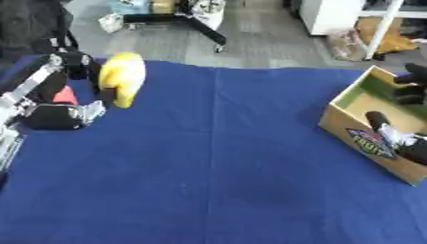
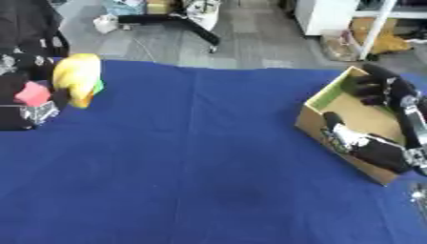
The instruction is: Pick up the objects with one hand, pass them to the other hand, and then place them into the box on the other side of the table.
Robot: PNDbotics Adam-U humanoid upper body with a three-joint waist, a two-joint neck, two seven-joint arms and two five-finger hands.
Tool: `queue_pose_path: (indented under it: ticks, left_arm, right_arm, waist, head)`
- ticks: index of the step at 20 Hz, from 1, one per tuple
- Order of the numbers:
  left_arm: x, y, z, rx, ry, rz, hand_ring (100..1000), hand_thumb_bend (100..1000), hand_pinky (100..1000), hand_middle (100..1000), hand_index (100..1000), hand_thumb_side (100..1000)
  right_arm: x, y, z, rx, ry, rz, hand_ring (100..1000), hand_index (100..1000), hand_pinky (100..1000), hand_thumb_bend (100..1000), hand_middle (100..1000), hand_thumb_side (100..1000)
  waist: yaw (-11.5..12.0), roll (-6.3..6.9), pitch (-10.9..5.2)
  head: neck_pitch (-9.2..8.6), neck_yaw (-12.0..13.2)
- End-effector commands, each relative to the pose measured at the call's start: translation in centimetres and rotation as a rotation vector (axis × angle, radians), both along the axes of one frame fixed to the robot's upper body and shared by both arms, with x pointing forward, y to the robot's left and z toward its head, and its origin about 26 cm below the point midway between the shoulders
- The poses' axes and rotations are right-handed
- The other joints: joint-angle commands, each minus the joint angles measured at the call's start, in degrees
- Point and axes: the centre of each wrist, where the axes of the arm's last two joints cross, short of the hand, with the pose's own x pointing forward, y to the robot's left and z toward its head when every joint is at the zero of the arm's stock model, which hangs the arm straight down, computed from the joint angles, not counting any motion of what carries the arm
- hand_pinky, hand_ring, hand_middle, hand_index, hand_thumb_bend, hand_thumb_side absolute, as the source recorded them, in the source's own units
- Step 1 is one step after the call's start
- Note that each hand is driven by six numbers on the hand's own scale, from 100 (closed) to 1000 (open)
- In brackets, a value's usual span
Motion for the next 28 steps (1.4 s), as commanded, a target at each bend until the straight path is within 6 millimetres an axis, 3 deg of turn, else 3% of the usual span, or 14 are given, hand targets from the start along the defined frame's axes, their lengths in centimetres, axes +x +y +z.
queue_pose_path:
  ticks: [1, 8, 20, 28]
  left_arm:
    - [-0.1, -1.4, 1.1, 0.004, -0.009, -0.095, 396, 186, 518, 326, 429, 238]
    - [-0.1, -3.7, 1.4, 0.011, 0.02, -0.225, 395, 184, 519, 322, 426, 235]
    - [0.3, -5.1, 0.6, 0.132, 0.037, -0.283, 395, 179, 523, 318, 422, 242]
    - [1.0, -5.7, 0.2, 0.232, 0.007, -0.275, 397, 174, 528, 319, 426, 248]
  right_arm:
    - [-0.3, 0.8, 2.8, -0.087, -0.067, 0.088, 740, 915, 715, 427, 756, 339]
    - [0.1, 2.6, 5.6, -0.199, -0.13, 0.215, 754, 912, 734, 428, 766, 336]
    - [0.2, 4.0, 6.9, -0.294, -0.15, 0.303, 790, 919, 782, 490, 791, 361]
    - [0.2, 5.2, 8.0, -0.347, -0.189, 0.345, 816, 918, 834, 483, 800, 369]
  waist:
    - [0.0, -0.75, -1.57]
    - [0.1, -0.95, -1.68]
    - [0.1, -1.12, -1.78]
    - [0.1, -1.18, -1.81]
  head:
    - [-0.44, -0.1]
    - [-0.34, 0.2]
    - [-0.51, 0.6]
    - [-0.22, 0.9]
